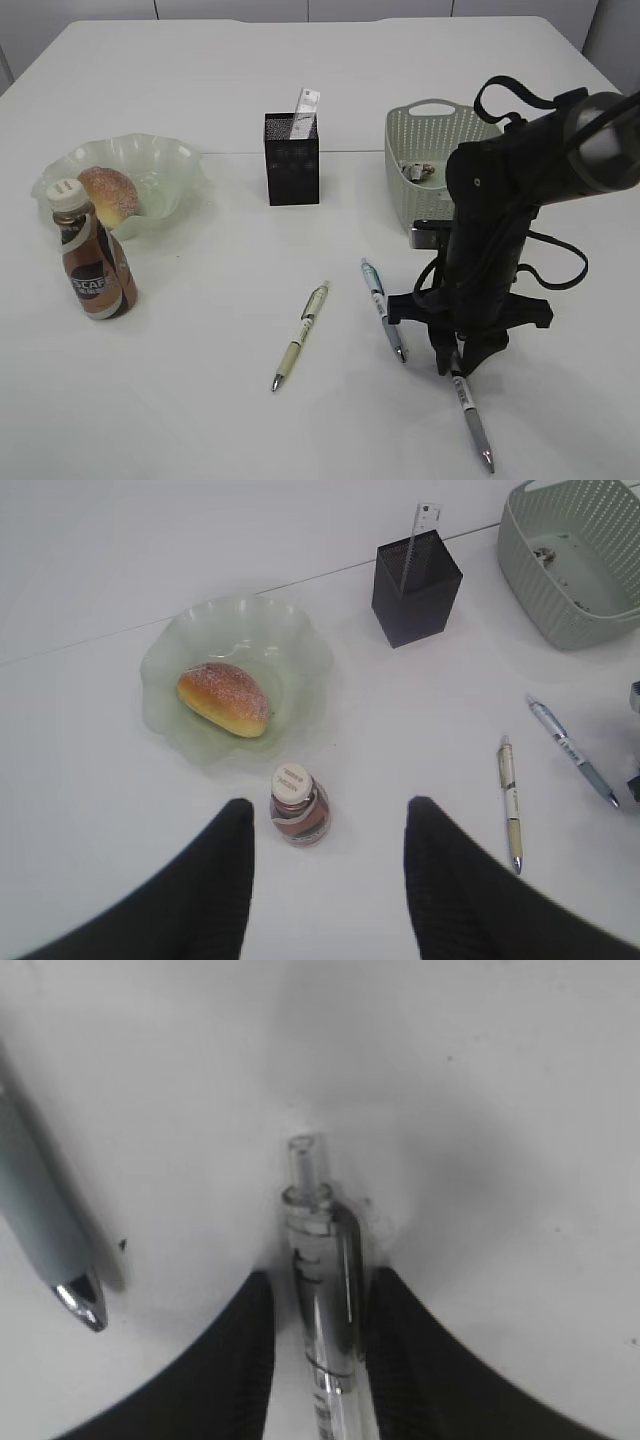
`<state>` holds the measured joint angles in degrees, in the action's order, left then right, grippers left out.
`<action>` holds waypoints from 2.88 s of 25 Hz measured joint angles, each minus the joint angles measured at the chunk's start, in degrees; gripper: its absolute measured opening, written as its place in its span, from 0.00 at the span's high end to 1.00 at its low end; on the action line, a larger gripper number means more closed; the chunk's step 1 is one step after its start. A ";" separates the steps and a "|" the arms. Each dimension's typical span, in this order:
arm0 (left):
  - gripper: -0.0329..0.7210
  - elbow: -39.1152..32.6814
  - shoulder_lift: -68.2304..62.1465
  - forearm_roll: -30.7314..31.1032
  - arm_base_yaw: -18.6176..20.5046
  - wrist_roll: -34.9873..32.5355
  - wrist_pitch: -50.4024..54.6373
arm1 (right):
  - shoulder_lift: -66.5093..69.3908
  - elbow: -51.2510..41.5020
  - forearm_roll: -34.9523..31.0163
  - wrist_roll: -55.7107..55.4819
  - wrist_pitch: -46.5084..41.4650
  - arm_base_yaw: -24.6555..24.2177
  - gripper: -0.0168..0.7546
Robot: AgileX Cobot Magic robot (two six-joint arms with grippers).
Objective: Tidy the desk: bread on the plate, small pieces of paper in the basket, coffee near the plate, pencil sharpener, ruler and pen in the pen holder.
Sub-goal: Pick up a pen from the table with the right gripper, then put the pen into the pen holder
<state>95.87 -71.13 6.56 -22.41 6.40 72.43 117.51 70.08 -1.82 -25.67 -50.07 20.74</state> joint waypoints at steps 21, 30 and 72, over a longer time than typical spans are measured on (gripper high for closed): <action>0.49 0.00 0.00 -1.97 0.00 0.00 0.00 | -1.71 -0.53 0.00 3.20 -3.63 0.00 0.88; 0.49 0.00 0.00 -2.09 0.00 0.00 0.00 | -14.32 -0.75 0.00 6.09 2.35 0.00 0.88; 0.53 0.00 0.00 1.72 0.00 0.00 0.00 | 4.58 16.68 11.14 22.56 80.65 0.00 0.88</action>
<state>95.87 -71.13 8.28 -22.41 6.40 72.43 122.08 86.76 9.32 -3.11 30.58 20.74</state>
